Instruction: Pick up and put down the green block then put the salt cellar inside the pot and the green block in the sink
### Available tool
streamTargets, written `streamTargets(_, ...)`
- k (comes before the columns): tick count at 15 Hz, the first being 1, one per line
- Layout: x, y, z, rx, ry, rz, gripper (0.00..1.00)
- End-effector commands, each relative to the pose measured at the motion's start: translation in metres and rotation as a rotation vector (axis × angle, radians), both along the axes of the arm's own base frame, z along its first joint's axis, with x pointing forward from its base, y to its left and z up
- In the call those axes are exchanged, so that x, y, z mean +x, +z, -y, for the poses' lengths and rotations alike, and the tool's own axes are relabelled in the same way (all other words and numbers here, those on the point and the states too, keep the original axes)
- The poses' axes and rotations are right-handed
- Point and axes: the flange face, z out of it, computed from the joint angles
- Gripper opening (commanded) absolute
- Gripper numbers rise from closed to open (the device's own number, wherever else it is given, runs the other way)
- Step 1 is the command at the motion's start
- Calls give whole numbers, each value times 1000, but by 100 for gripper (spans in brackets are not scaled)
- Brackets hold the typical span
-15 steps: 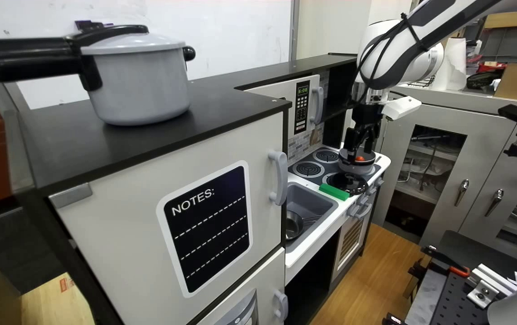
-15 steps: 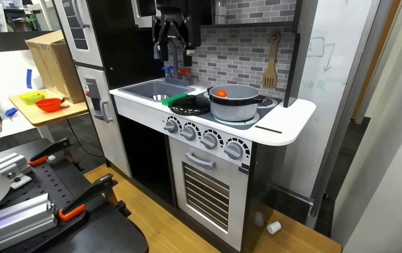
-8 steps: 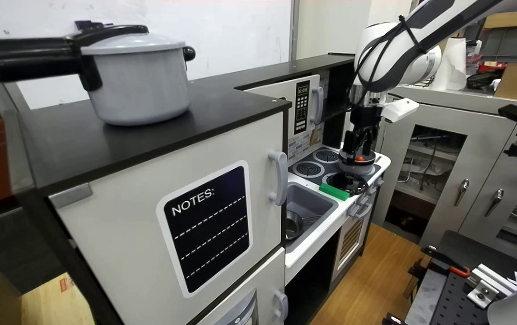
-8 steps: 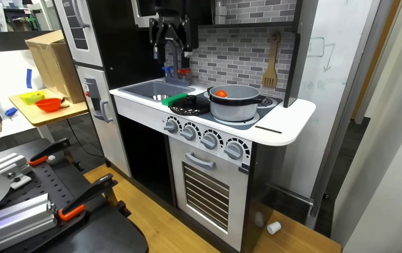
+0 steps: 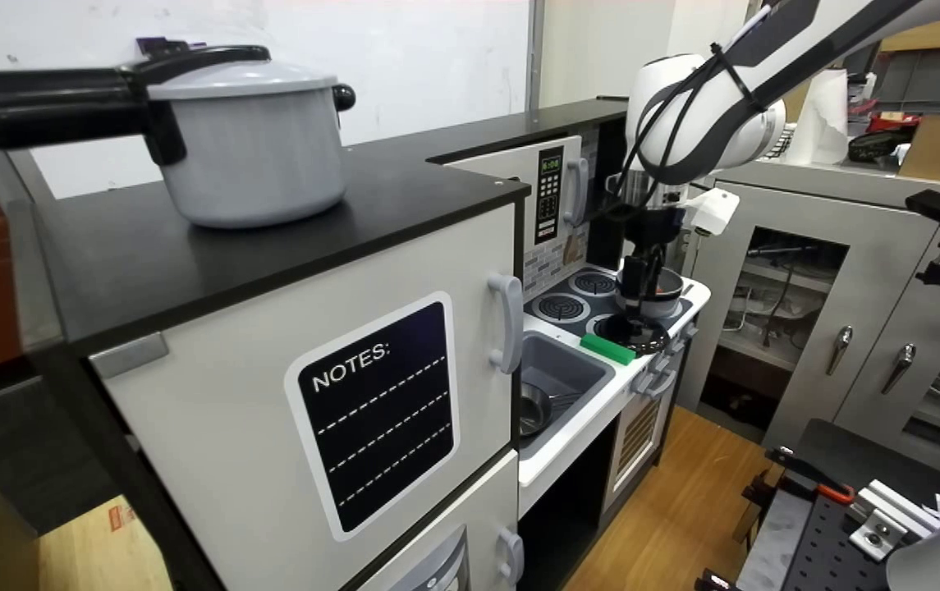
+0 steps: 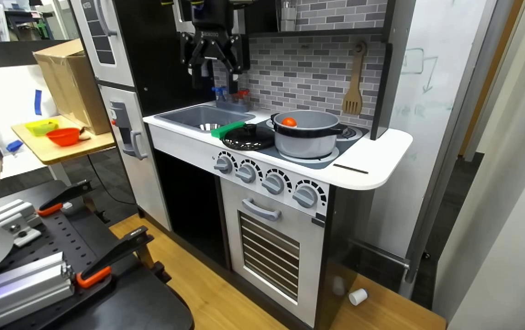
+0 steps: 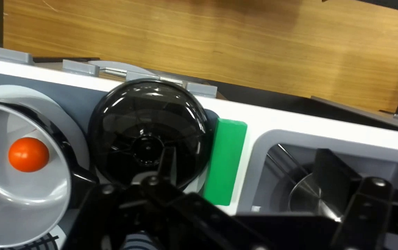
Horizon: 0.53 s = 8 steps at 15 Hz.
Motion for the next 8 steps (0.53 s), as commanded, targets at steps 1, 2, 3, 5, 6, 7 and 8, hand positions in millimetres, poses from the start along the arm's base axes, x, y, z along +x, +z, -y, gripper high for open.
streamTargets(1,13,-14,1,-12,117,-5,100)
streamTargets(2,18,-20,2,-18,145,-11,100)
streamTargets(3,23,-25,4,-26,168,-15,100)
streamTargets(5,34,-33,4,-35,207,-15,100)
streamTargets(6,40,-37,4,-37,224,-16,100)
streamTargets(7,45,-40,4,-39,238,-16,100)
streamTargets(8,49,-42,3,-40,249,-17,100)
